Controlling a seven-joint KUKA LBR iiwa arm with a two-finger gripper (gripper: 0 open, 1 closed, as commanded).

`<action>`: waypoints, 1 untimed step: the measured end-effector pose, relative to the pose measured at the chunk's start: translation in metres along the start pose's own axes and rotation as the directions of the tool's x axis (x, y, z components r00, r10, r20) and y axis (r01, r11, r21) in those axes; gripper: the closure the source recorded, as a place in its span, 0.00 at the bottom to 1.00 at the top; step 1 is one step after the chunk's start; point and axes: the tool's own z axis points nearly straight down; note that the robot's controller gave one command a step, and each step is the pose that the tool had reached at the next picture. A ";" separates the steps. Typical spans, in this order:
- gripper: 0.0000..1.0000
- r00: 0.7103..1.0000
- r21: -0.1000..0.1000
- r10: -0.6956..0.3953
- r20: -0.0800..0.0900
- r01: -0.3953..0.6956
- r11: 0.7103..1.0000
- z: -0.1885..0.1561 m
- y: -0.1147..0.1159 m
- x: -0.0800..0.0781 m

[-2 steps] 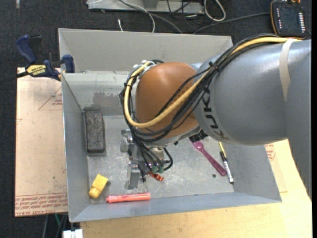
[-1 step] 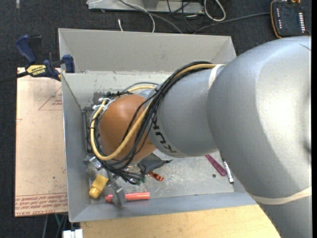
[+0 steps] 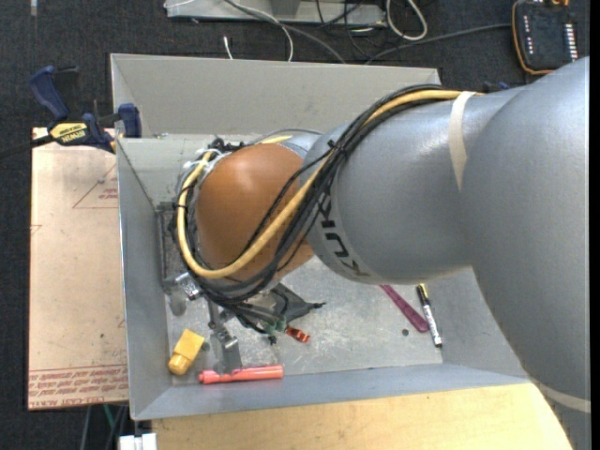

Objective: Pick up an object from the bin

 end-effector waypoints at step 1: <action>0.00 0.985 -0.005 -0.171 -0.007 0.171 0.985 0.059 -0.004 -0.010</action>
Offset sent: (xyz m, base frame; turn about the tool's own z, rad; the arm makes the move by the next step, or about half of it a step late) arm 0.0242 0.0013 -0.0879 -0.3349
